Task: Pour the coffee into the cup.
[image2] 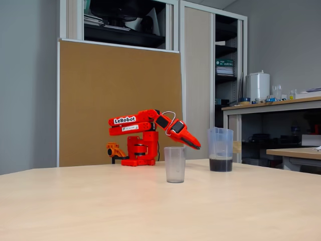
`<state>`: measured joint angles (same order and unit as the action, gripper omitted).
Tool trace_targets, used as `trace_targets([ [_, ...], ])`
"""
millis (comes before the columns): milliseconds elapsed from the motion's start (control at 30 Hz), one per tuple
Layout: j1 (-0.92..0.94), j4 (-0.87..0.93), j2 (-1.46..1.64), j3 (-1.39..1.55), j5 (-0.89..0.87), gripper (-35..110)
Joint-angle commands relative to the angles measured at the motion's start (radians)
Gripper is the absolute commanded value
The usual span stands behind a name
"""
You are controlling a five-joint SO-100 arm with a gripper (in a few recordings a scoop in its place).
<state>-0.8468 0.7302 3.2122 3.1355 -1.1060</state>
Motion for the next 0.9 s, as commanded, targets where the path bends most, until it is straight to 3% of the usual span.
trace_targets([
  [0,-0.032,-0.091,-0.071,0.006,-0.232,8],
  [100,-0.072,-0.124,-0.120,0.006,-0.520,8],
  [267,-0.155,-0.114,-0.163,0.006,-0.739,8],
  [567,-0.150,-0.179,-0.249,0.006,-0.707,6],
  [733,-0.146,-0.353,-0.311,0.006,-0.661,1],
  [867,-0.149,-0.535,-0.379,0.003,-0.673,8],
])
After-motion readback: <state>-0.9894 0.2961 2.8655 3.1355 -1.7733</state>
